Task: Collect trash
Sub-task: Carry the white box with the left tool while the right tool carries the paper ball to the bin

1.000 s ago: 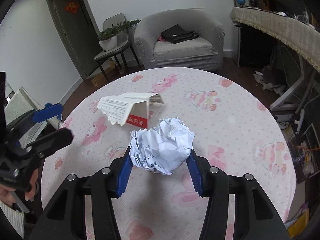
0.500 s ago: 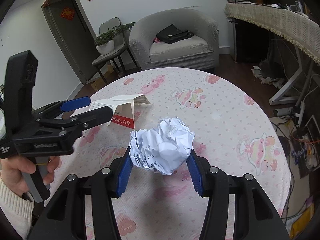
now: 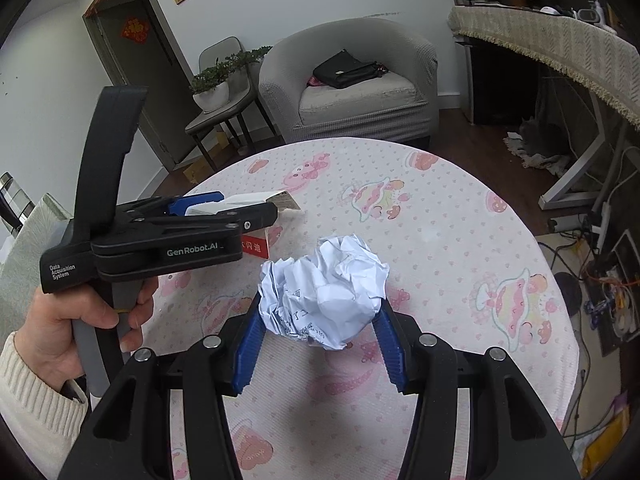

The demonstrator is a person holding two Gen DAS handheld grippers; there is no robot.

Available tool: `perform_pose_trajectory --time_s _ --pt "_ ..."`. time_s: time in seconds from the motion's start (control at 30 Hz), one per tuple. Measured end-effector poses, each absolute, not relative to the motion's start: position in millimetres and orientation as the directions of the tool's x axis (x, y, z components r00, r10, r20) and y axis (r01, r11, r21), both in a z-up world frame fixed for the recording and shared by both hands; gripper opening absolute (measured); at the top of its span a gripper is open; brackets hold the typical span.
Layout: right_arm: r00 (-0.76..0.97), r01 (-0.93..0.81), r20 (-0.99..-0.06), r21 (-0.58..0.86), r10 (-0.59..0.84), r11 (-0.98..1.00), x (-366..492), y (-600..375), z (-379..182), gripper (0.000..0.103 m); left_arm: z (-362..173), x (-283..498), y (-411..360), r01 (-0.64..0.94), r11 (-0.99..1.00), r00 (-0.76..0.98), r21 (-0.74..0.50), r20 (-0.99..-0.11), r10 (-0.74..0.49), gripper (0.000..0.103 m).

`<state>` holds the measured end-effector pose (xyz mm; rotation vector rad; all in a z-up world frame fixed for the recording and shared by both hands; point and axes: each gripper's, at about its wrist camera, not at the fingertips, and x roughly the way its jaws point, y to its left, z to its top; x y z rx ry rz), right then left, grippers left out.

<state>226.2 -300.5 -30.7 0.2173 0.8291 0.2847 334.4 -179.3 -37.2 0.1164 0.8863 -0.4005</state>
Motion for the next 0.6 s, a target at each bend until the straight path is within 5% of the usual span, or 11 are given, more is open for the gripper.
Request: perform_pose_trajectory --time_s 0.6 --pt "0.650 -0.242 -0.662 0.287 0.374 0.927 214.4 -255.4 -3.3 0.053 -8.5 240.8 -99.6 0.292 0.956 0.640 -0.015 -0.740 -0.207 0.078"
